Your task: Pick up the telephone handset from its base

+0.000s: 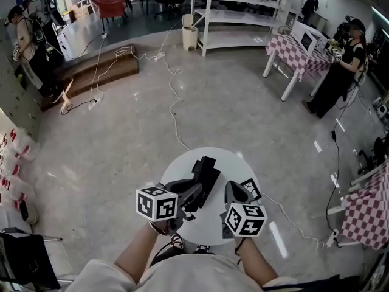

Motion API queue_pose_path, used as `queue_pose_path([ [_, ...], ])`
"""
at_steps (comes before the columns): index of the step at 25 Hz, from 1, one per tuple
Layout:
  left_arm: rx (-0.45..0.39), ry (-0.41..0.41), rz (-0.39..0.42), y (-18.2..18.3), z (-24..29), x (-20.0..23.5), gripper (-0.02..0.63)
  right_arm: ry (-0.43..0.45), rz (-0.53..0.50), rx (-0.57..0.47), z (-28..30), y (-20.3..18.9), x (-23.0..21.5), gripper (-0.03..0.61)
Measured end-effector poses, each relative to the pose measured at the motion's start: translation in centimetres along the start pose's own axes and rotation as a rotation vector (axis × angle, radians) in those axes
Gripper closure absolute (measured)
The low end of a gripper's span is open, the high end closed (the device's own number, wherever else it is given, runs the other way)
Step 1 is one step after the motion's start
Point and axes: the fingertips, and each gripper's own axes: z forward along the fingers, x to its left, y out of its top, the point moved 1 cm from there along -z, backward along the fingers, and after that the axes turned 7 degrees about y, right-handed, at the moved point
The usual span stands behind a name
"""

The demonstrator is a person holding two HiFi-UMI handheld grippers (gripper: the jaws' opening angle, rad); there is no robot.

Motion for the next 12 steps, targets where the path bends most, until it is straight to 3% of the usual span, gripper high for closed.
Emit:
queue_pose_path([
  [5, -0.012, 0.002, 0.027, 0.4, -0.3, -0.6, 0.531, 0.065, 0.014, -0.027, 0.1, 1.3, 0.9, 0.558],
  [10, -0.022, 0.020, 0.039, 0.3, -0.6, 0.0, 0.531, 0.197, 0.107, -0.028, 0.8, 2.2, 3.5, 0.553],
  [11, -0.023, 0.021, 0.039, 0.2, -0.6, 0.0, 0.531, 0.222, 0.105, -0.018, 1.0, 2.3, 4.2, 0.424],
  [12, -0.025, 0.020, 0.037, 0.1, -0.6, 0.0, 0.531, 0.242, 0.100, -0.007, 1.3, 2.4, 4.8, 0.396],
])
